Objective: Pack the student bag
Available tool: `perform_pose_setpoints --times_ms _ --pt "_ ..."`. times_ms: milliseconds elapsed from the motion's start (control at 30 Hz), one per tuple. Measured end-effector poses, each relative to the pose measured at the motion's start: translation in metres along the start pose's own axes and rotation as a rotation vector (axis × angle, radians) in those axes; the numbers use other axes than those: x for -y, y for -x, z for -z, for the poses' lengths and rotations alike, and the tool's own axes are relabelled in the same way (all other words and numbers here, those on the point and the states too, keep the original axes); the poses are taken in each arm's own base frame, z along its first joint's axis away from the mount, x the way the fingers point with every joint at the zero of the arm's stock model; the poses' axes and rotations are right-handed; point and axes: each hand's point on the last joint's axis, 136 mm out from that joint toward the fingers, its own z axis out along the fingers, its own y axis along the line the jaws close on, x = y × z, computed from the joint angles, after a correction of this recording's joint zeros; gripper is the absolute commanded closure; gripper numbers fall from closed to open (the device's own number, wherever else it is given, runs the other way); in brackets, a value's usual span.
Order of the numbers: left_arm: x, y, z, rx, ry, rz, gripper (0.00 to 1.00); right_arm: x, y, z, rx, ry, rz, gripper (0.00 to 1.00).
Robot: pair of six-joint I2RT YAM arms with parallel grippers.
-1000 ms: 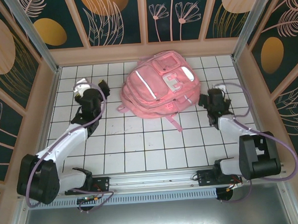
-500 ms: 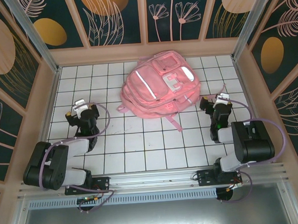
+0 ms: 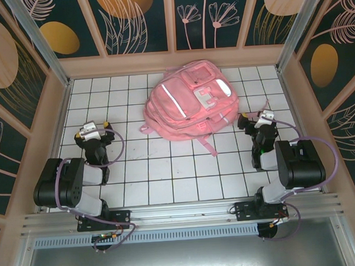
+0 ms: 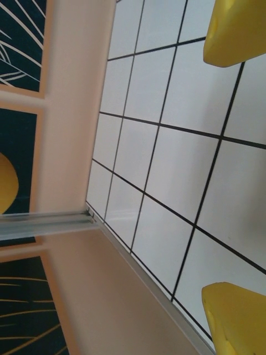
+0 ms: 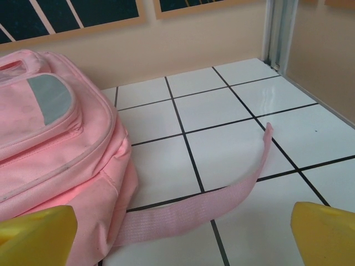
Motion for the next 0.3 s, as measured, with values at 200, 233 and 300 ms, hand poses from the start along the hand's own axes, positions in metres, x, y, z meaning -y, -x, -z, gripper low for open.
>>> perform_pose_setpoints --times_ms 200,233,300 --pt "0.0025 0.0009 -0.0005 0.001 -0.014 0.001 0.01 -0.005 -0.0006 -0.0001 -0.005 0.038 0.01 0.01" --pt "0.0026 0.0009 -0.0005 0.001 -0.014 0.001 0.01 -0.0055 -0.0006 -0.0001 -0.005 0.044 0.012 0.01" --pt "0.0026 0.0009 -0.0005 0.001 -0.014 0.001 0.01 -0.0065 -0.0008 -0.0001 -0.007 0.053 0.013 0.01"
